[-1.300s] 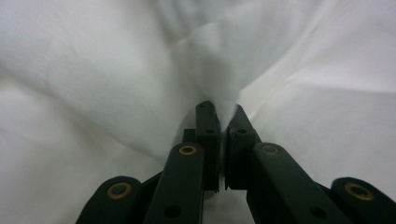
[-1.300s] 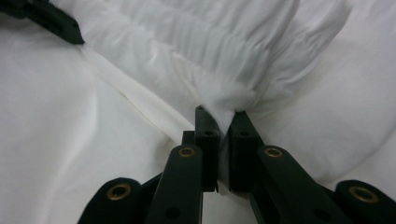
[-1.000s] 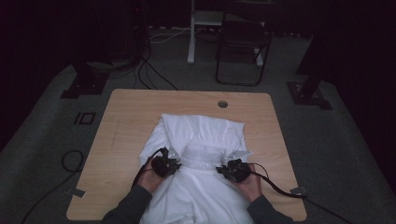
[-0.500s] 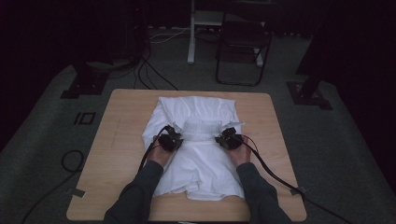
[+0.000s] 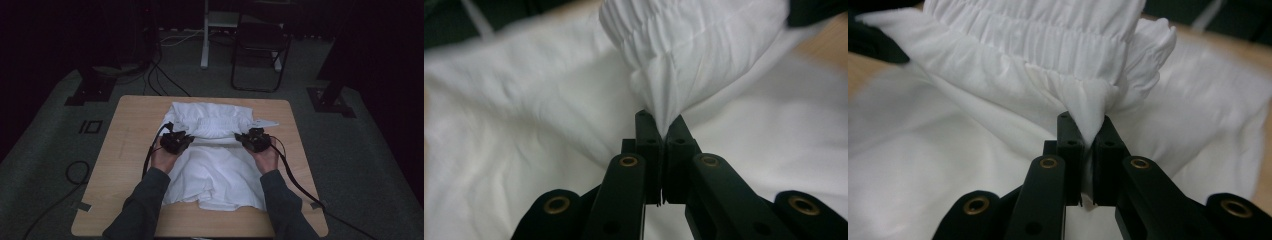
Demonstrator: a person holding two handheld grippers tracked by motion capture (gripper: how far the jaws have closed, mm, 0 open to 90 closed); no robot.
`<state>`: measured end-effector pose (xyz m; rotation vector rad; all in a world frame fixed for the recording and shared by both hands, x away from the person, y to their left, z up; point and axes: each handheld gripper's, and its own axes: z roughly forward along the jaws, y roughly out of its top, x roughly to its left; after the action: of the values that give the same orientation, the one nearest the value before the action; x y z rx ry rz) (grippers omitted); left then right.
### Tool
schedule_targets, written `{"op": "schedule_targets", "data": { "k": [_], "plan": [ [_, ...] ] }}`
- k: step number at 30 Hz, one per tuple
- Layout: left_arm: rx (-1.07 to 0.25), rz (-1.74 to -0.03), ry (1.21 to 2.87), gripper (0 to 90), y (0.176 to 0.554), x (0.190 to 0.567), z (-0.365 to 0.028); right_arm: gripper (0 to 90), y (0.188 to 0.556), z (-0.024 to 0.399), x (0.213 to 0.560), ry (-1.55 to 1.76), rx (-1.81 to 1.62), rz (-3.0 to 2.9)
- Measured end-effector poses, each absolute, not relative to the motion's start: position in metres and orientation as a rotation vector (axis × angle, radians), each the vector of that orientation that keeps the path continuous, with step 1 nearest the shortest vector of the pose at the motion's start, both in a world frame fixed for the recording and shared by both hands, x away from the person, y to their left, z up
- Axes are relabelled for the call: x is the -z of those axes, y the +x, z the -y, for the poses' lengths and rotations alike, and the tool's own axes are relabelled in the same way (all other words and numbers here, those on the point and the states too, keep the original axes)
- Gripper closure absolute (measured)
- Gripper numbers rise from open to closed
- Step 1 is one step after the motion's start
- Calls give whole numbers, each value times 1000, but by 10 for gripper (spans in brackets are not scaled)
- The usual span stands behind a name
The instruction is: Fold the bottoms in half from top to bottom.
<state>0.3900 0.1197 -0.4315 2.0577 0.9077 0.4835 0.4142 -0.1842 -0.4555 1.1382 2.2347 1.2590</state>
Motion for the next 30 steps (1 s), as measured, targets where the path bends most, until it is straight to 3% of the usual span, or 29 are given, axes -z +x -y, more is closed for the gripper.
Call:
{"op": "schedule_targets", "data": {
  "k": [4, 7, 15, 18, 19, 21, 23, 25, 28, 30],
  "plan": [
    [-501, -815, 2036, 882, 352, 410, -125, 852, 376, 189, 430, 1029, -1327, -2226],
    [-467, -787, 2070, 879, 330, 428, -128, 852, 350, 192, 436, 988, -1325, -2267],
    [-279, -891, 2238, 870, 327, 523, -121, 849, 327, 186, 518, 1066, -1137, -2443],
    [-248, -906, 2231, 842, 329, 533, -120, 835, 328, 184, 536, 1089, -1107, -2470],
    [-233, -924, 2227, 791, 330, 531, -120, 807, 329, 185, 536, 1108, -1122, -2470],
    [-242, -922, 2217, 662, 328, 523, -122, 665, 331, 187, 533, 1133, -1132, -2482],
    [-243, -918, 2169, 605, 325, 511, -127, 538, 329, 191, 526, 1104, -1168, -2505],
    [-255, -914, 2108, 583, 325, 494, -135, 492, 323, 197, 514, 1072, -1229, -2486],
    [-295, -938, 2065, 592, 334, 478, -140, 524, 323, 212, 495, 1072, -1345, -2413],
    [-305, -960, 2059, 709, 345, 475, -139, 710, 330, 219, 489, 1140, -1350, -2361]
  ]
}}
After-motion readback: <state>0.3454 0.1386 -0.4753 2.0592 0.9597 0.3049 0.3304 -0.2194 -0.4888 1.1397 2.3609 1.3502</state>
